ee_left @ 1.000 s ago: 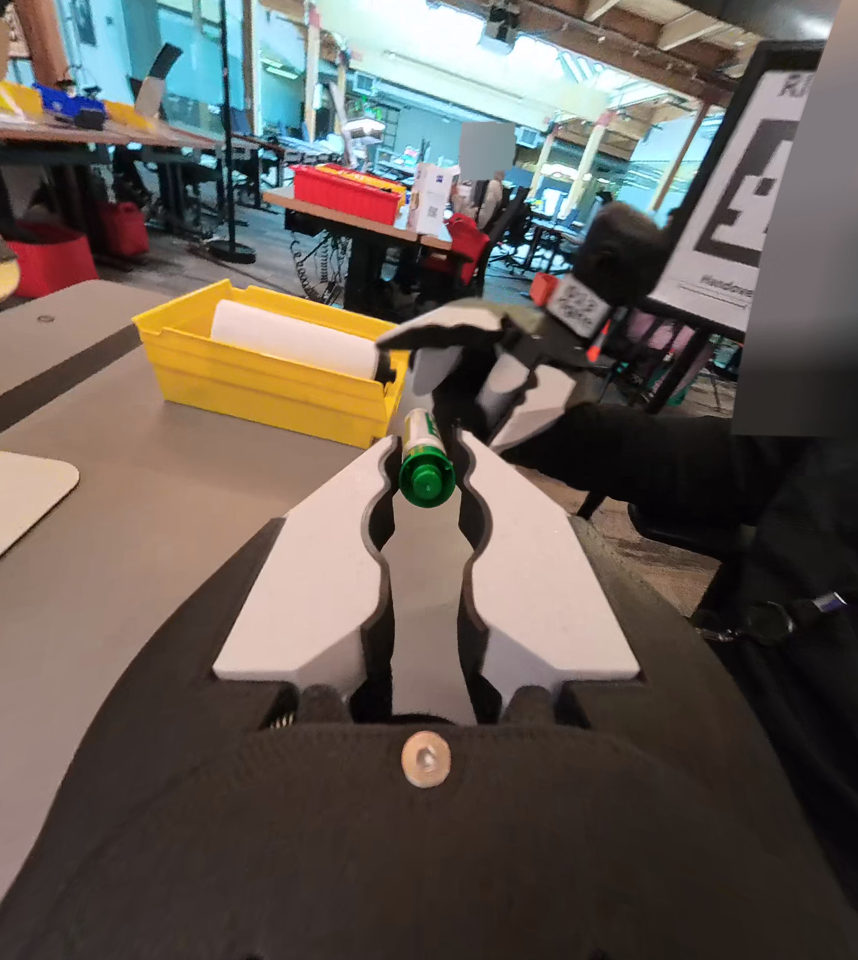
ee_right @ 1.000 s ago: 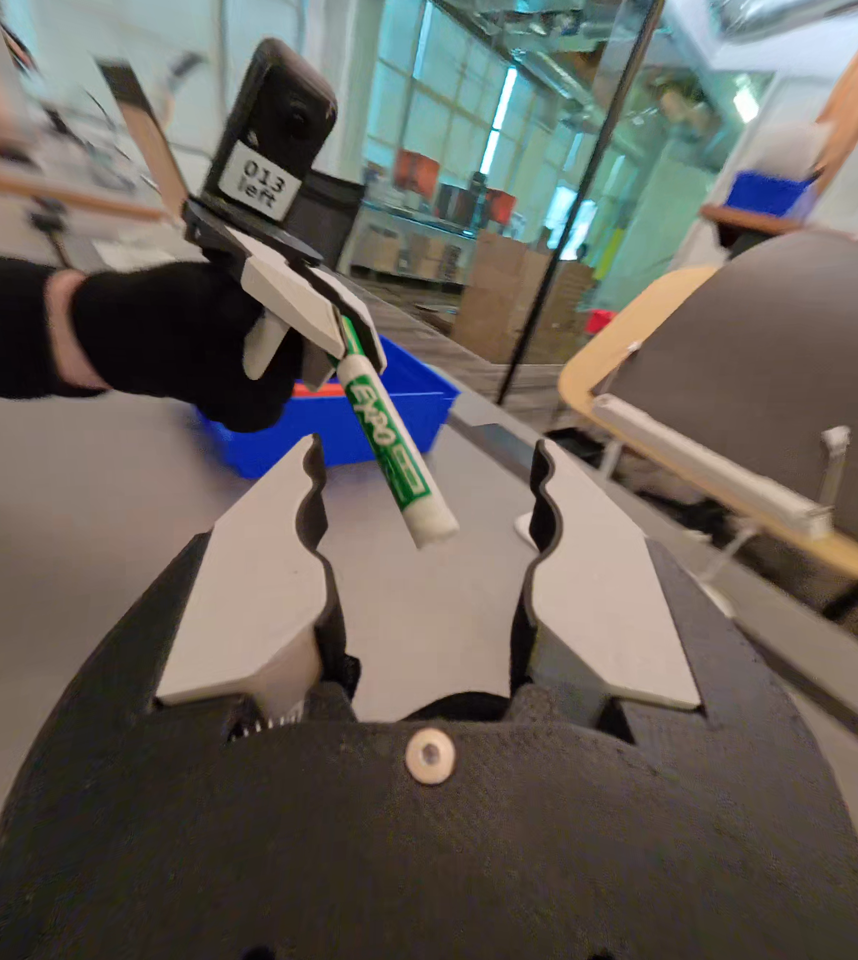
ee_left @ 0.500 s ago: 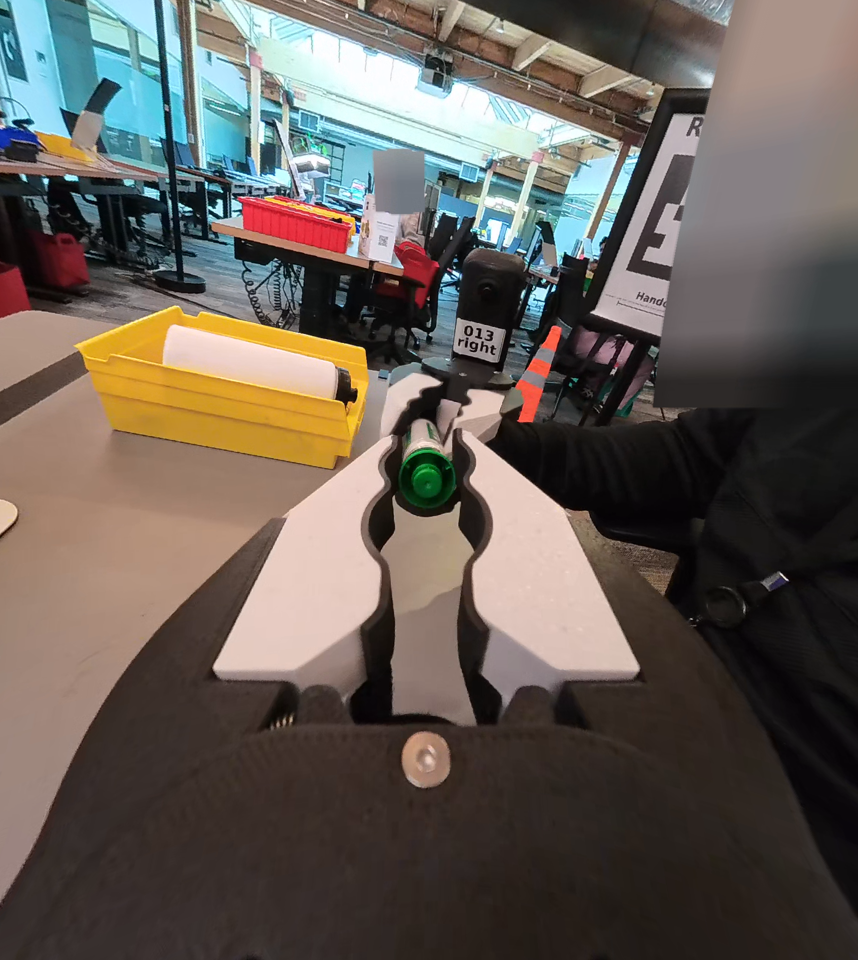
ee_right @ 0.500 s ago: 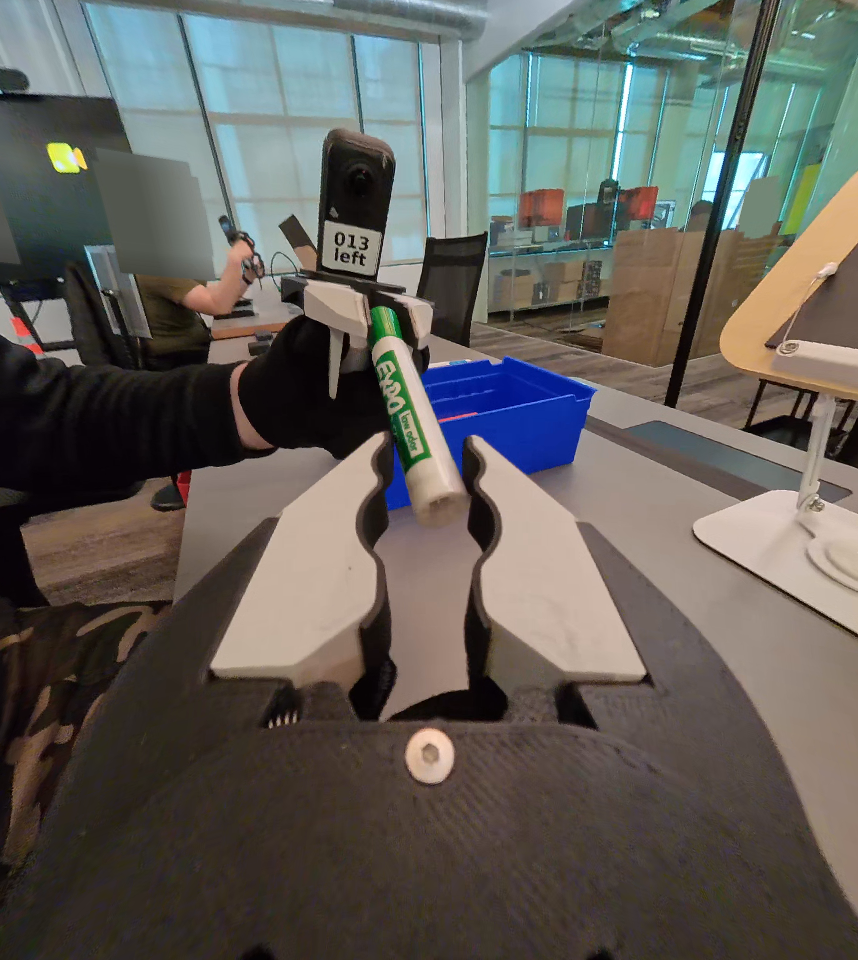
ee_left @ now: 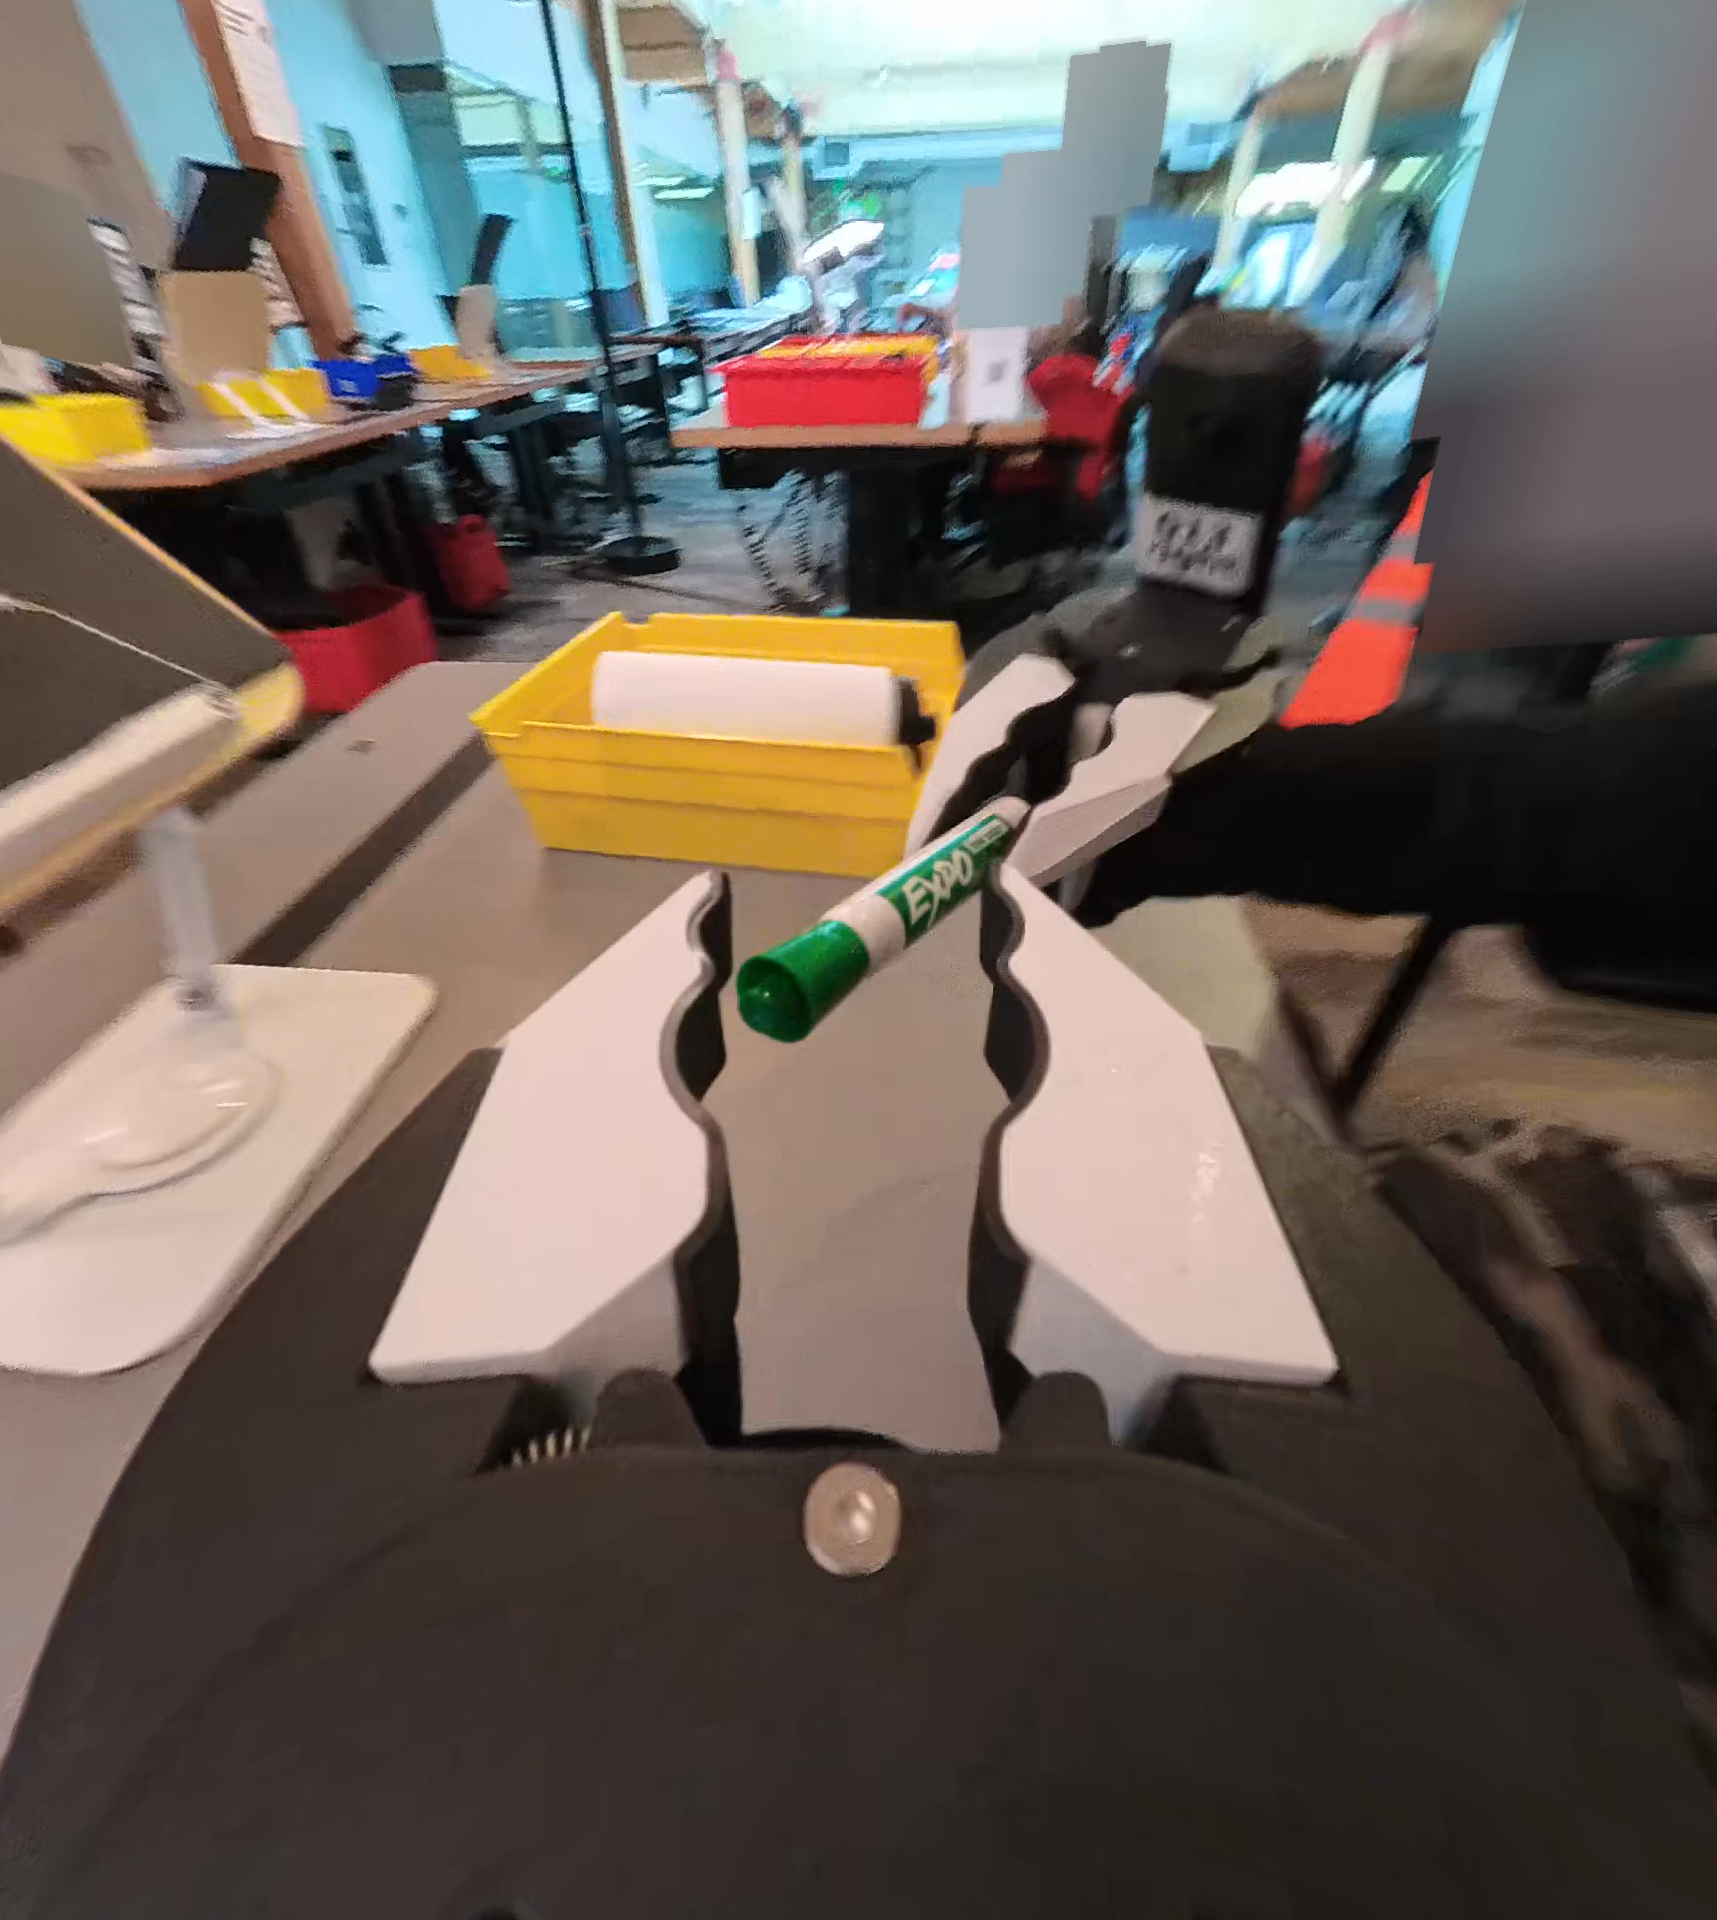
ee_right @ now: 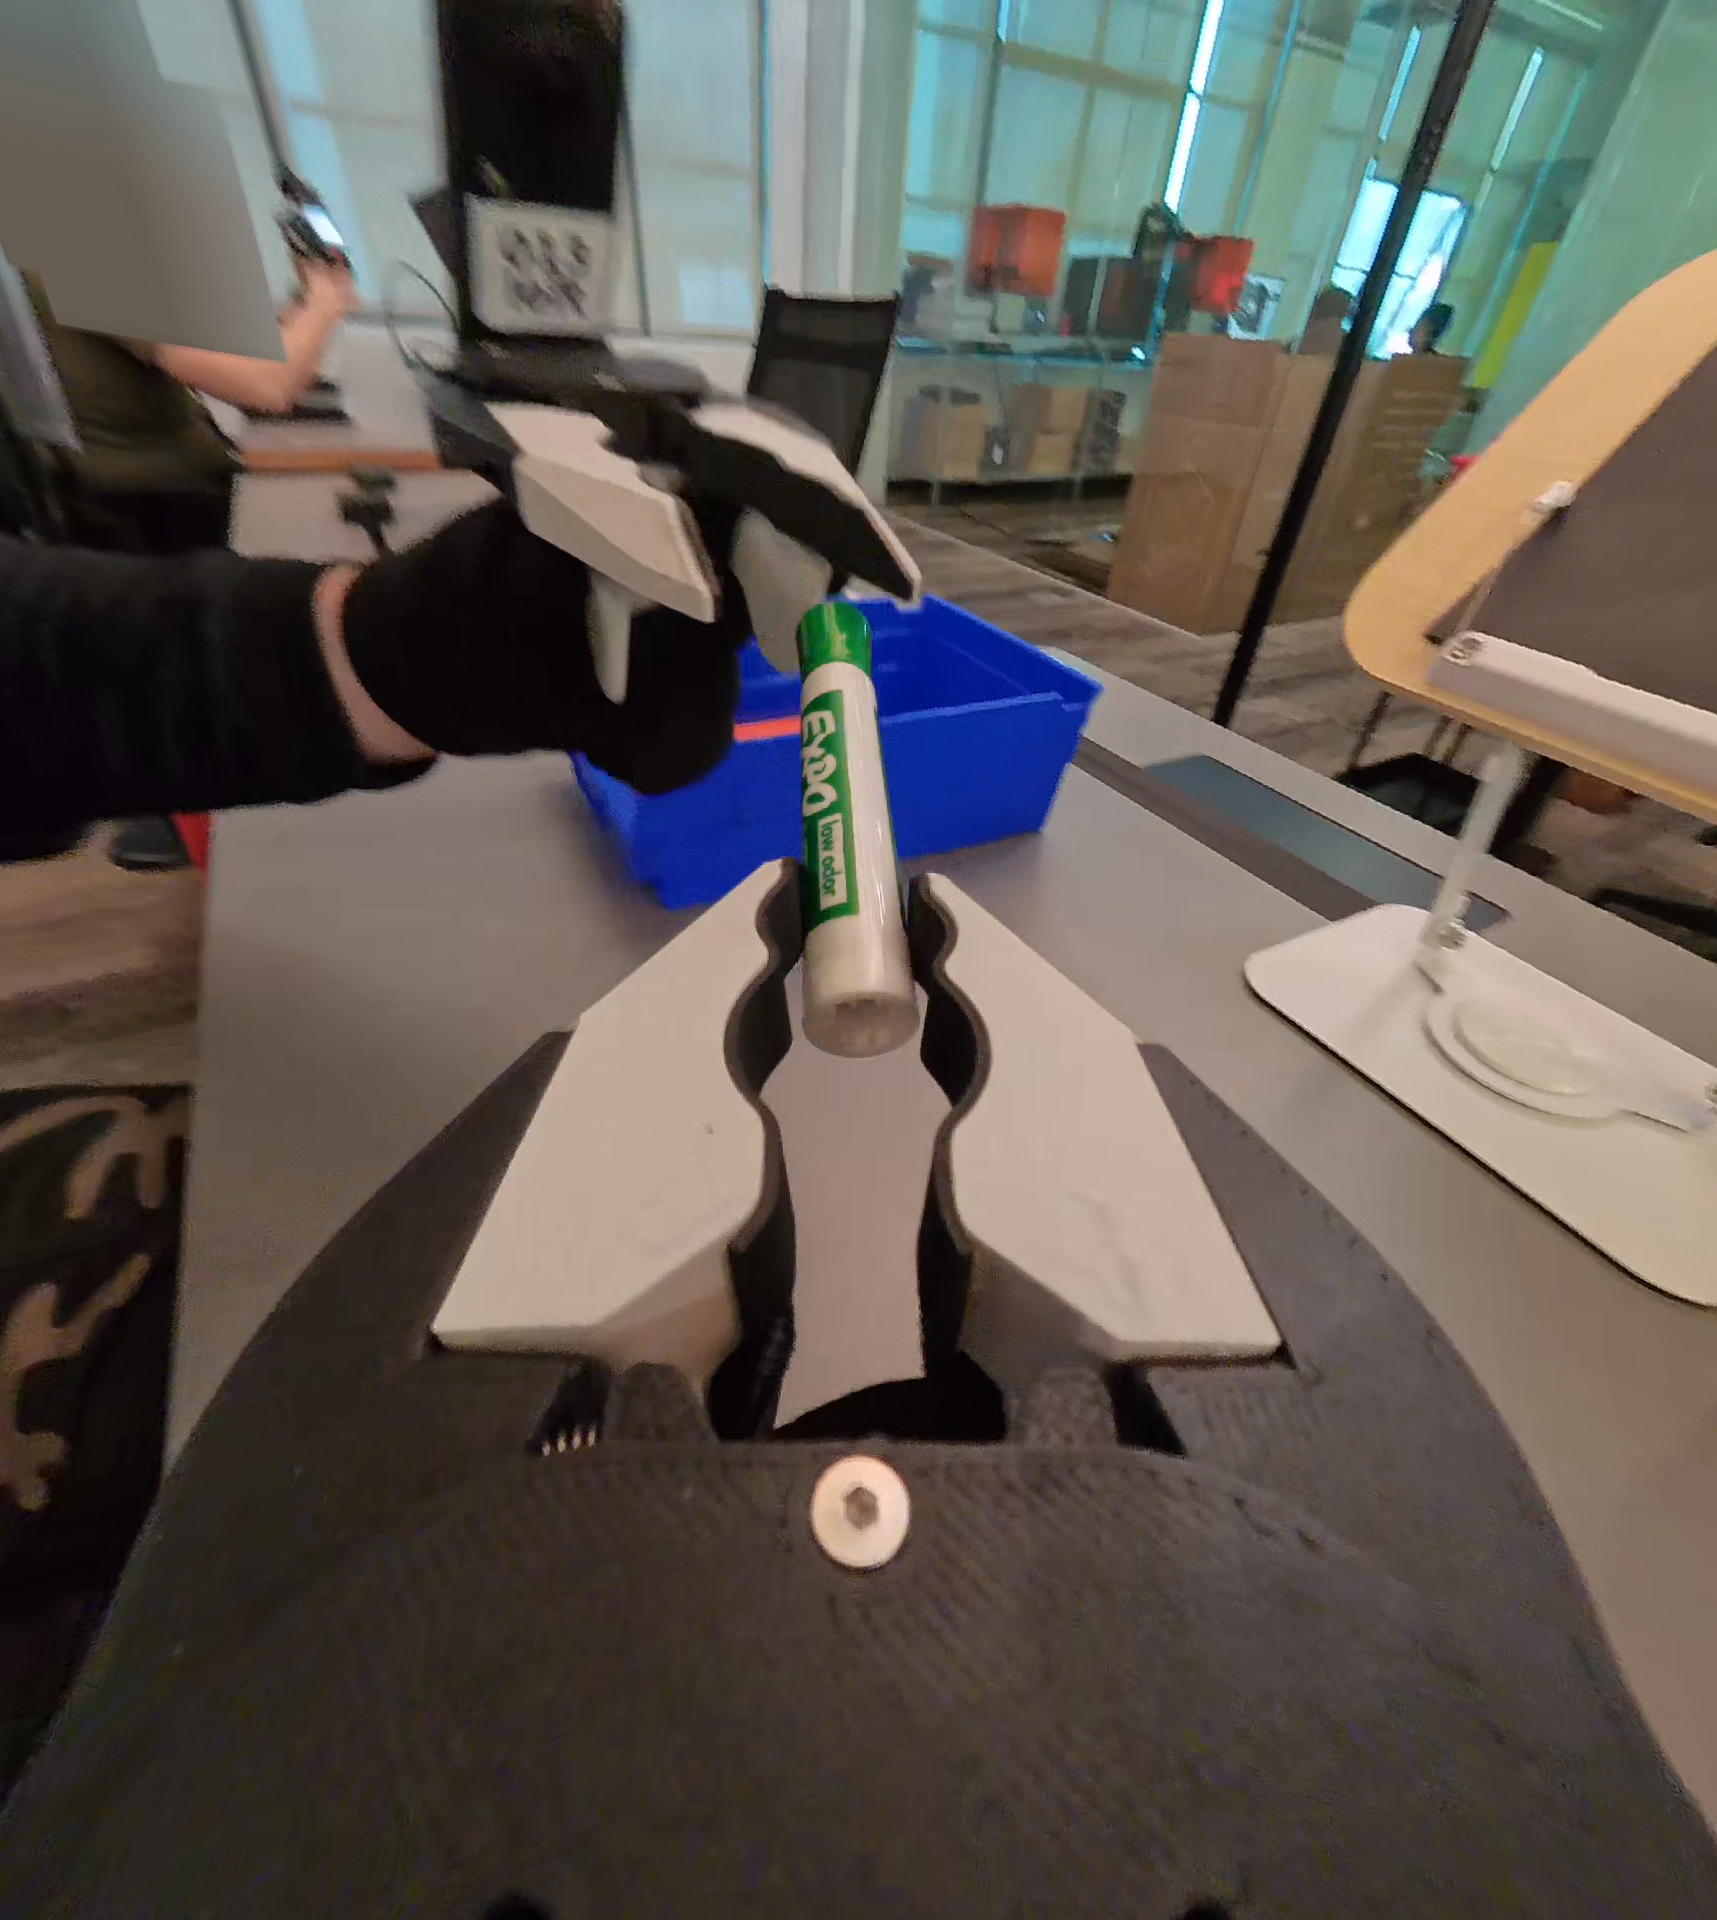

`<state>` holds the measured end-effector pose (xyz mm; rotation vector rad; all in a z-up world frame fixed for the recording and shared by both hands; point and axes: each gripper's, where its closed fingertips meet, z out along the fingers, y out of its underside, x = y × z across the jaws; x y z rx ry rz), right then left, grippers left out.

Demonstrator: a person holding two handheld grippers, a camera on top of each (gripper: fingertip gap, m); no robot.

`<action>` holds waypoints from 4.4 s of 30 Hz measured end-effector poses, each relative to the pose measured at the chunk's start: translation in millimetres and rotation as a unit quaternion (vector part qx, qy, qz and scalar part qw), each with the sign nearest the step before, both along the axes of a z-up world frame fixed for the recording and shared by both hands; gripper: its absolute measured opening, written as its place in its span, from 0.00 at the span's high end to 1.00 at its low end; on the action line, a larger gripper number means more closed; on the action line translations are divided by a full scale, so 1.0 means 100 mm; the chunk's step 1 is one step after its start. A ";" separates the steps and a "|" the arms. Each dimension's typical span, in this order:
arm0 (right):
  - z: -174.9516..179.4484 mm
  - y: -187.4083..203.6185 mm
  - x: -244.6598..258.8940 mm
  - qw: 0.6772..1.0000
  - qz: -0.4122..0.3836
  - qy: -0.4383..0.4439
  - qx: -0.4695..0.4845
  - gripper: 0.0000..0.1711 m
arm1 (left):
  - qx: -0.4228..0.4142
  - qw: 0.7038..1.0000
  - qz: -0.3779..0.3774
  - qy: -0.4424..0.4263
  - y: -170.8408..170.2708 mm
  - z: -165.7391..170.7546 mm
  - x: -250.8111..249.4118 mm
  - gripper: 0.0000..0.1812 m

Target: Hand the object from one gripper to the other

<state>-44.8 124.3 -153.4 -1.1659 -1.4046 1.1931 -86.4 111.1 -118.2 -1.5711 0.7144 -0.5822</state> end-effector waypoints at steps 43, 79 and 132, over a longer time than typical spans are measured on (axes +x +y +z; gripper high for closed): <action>0.02 -0.12 -0.06 0.994 0.041 -0.003 -0.099 0.68 | -0.023 0.996 -0.039 -0.075 -0.08 0.09 0.35 0.91; -0.17 -0.32 0.00 0.923 0.169 -0.060 -0.341 0.91 | 0.329 0.789 0.144 0.499 0.01 -0.13 0.18 0.64; -0.32 -0.31 -0.17 0.877 -0.035 -0.099 0.470 0.14 | -0.316 0.933 -0.172 -0.012 -0.13 -0.60 0.61 0.91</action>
